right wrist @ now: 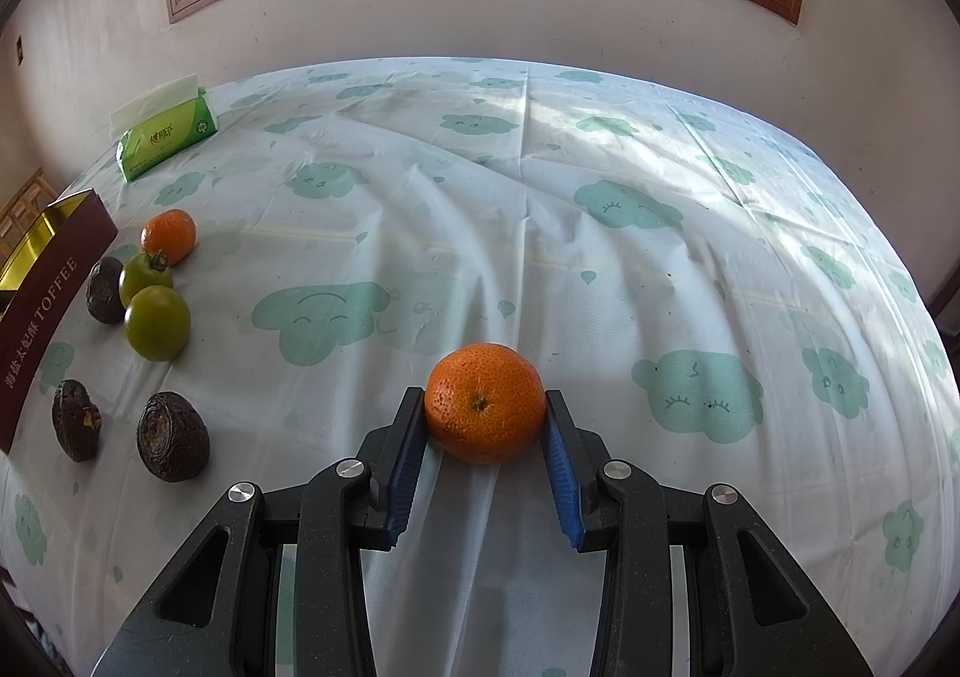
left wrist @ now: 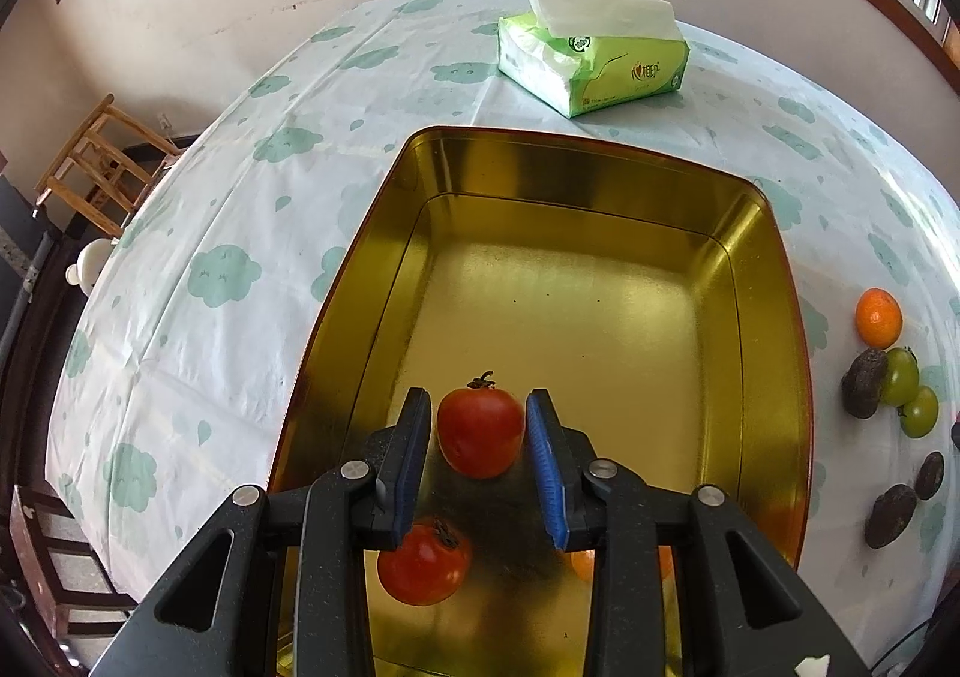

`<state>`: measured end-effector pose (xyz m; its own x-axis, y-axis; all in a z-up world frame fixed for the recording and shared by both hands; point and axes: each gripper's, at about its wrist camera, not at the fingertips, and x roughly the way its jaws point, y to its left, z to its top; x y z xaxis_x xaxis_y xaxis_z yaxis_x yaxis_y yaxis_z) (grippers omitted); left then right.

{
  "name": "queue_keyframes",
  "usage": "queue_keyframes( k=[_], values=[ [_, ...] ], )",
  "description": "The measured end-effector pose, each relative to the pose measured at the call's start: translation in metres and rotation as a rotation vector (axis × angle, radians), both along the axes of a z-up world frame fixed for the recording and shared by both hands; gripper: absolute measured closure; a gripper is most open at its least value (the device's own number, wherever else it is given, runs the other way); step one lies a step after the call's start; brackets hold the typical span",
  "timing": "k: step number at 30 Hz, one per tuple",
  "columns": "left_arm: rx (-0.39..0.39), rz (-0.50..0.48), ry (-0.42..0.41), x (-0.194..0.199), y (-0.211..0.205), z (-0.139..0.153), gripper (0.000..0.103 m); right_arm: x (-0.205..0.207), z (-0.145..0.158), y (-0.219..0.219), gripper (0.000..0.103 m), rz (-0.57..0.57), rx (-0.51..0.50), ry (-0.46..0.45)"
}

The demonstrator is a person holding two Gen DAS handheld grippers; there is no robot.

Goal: Organize fruits
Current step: 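Lower the red tomato into the gold tray and open the left gripper, then carry the held orange over the gold tray with the right gripper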

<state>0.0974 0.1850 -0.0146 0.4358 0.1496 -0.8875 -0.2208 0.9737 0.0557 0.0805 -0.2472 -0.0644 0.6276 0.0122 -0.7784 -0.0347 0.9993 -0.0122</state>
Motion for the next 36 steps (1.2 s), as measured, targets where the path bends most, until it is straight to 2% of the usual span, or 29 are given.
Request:
queue_keyframes(
  k=[6,14,36],
  values=[
    [-0.023,0.001,-0.041,-0.011,-0.002,0.014,0.065,0.000,0.000,0.000,0.064,-0.001,0.001,0.000],
    [-0.010,-0.029,-0.103,-0.036,-0.014,0.028,0.052,0.000,0.000,0.000,0.064,-0.002,0.001,0.000],
    [0.004,-0.011,-0.150,-0.080,-0.020,0.034,0.035,0.001,0.000,0.001,0.064,-0.004,-0.001,0.001]
  ],
)
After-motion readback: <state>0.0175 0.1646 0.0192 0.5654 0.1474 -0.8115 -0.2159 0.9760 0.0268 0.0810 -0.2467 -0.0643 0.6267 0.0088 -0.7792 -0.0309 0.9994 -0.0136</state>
